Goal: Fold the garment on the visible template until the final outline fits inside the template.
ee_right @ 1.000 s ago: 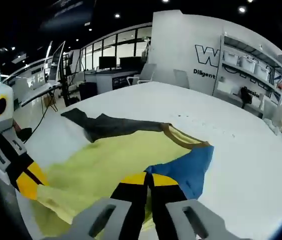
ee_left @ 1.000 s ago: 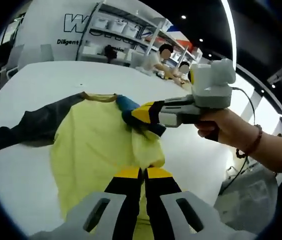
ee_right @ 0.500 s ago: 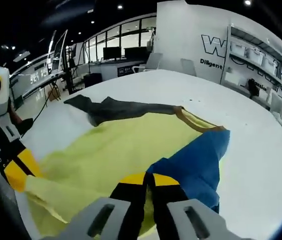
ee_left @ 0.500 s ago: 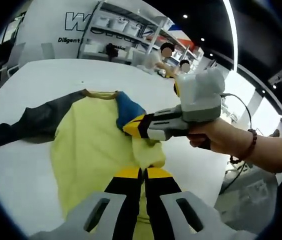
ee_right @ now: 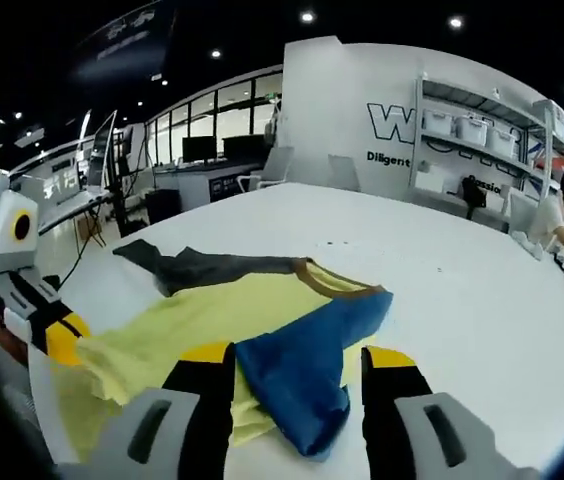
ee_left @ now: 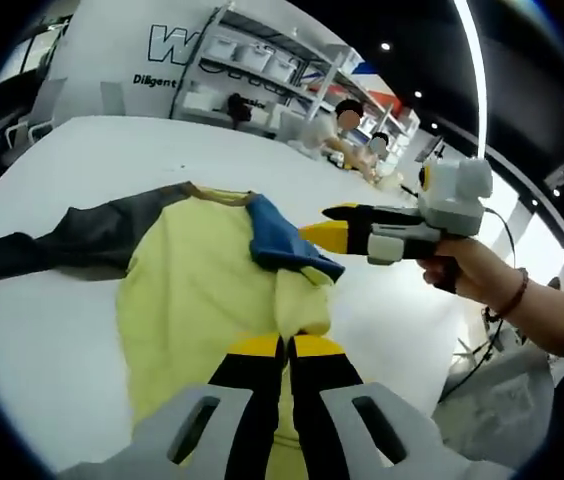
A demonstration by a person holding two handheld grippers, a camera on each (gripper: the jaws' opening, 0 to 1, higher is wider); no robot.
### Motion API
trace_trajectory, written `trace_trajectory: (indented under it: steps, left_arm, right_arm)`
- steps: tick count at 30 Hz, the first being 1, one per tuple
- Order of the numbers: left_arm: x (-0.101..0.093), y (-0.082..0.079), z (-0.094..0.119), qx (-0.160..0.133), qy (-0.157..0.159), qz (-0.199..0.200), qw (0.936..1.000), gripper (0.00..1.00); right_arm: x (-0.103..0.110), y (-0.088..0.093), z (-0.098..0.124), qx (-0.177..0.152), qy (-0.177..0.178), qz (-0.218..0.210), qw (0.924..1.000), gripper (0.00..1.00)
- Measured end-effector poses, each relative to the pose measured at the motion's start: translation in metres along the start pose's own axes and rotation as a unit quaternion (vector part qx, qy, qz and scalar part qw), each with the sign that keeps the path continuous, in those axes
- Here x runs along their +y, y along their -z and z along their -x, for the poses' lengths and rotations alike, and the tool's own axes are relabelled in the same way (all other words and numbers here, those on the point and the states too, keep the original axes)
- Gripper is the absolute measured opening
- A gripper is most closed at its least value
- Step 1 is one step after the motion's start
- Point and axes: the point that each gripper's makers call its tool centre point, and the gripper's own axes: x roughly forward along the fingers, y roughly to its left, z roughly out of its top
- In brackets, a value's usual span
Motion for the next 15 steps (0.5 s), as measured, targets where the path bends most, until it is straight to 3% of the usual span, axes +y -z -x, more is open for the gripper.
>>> trace_trajectory:
  steps: [2, 5, 8, 9, 13, 15]
  left_arm:
    - [0.003, 0.0, 0.001, -0.002, -0.005, 0.004, 1.0, 0.0]
    - [0.011, -0.002, 0.004, -0.007, -0.02, 0.015, 0.9997, 0.0]
    - [0.014, -0.002, 0.004, -0.009, -0.024, 0.029, 0.9992, 0.0]
    - [0.014, -0.002, 0.004, -0.01, -0.024, 0.03, 0.9992, 0.0]
    - [0.014, -0.002, 0.004, -0.01, -0.025, 0.028, 0.9992, 0.0]
    - [0.014, -0.001, 0.004, -0.009, -0.025, 0.027, 0.9993, 0.0]
  right_arm:
    - [-0.004, 0.006, 0.001, 0.007, 0.001, -0.005, 1.0, 0.46]
    - [0.001, 0.024, 0.002, 0.028, -0.03, -0.033, 0.9986, 0.45]
    - [-0.002, 0.038, 0.002, 0.047, -0.023, -0.044, 0.9977, 0.33]
    - [-0.005, 0.047, 0.003, 0.061, -0.014, -0.066, 0.9958, 0.29]
    - [-0.007, 0.057, 0.002, 0.065, -0.012, -0.12, 0.9906, 0.23]
    - [-0.011, 0.061, 0.001, 0.07, -0.004, -0.12, 0.9903, 0.17]
